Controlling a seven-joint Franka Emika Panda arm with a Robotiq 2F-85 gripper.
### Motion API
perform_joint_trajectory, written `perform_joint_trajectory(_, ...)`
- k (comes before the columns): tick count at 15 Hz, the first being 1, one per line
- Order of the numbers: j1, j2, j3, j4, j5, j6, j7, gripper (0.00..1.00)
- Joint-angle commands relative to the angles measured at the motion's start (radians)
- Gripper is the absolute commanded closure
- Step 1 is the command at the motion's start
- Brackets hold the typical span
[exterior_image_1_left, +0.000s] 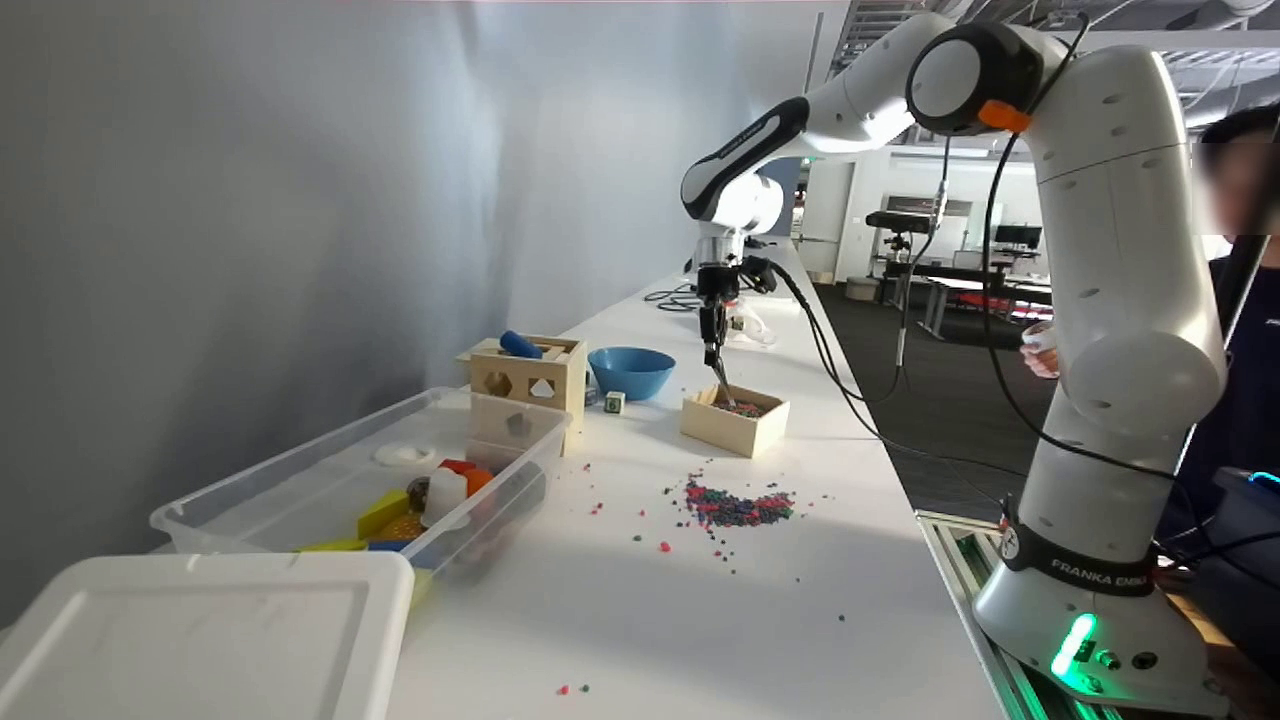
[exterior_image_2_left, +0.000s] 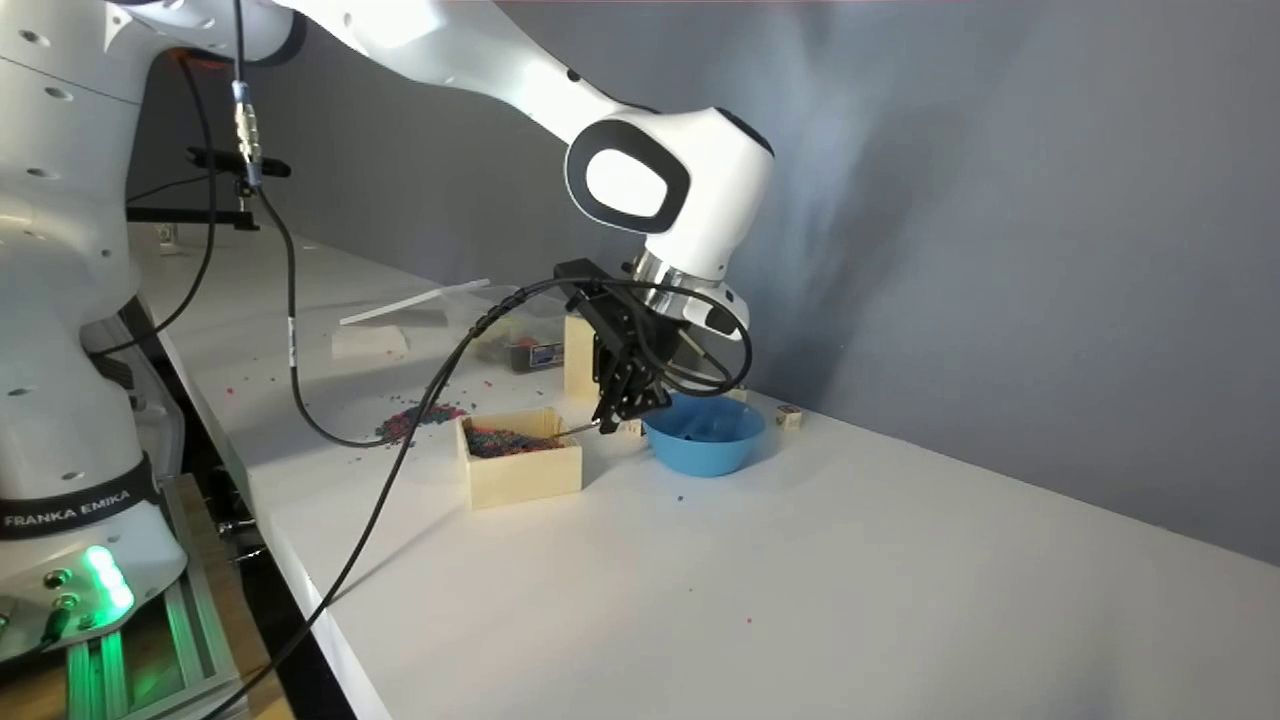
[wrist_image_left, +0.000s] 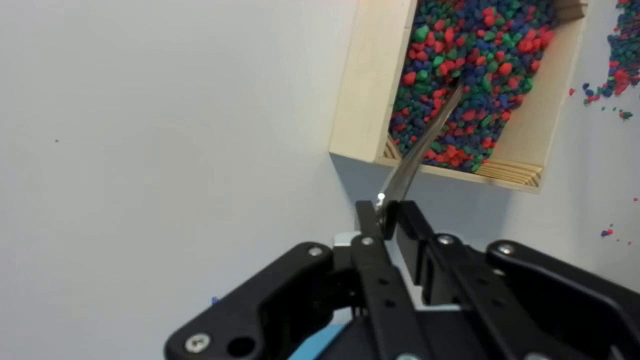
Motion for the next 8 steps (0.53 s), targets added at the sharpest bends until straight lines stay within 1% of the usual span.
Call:
perform_joint_trajectory(1,-0.024,-0.019,0.012,0.05,-0.008,-0.109,-0.008,1.0)
perform_joint_trajectory(2,-0.023,-0.035,0.01,0.053,-0.006,-0.13,-0.004,0.97)
perform_joint_trajectory(5,-0.022,-0.075,0.005,0.062,0.007,-0.16,-0.008,0.99)
perform_joint_trajectory(7,-0.021,-0.104,0.002,0.067,0.02,-0.169,-0.013,0.99)
perform_joint_trajectory(8,-0.02,-0.121,0.001,0.057,0.031,-0.159,-0.017,1.0)
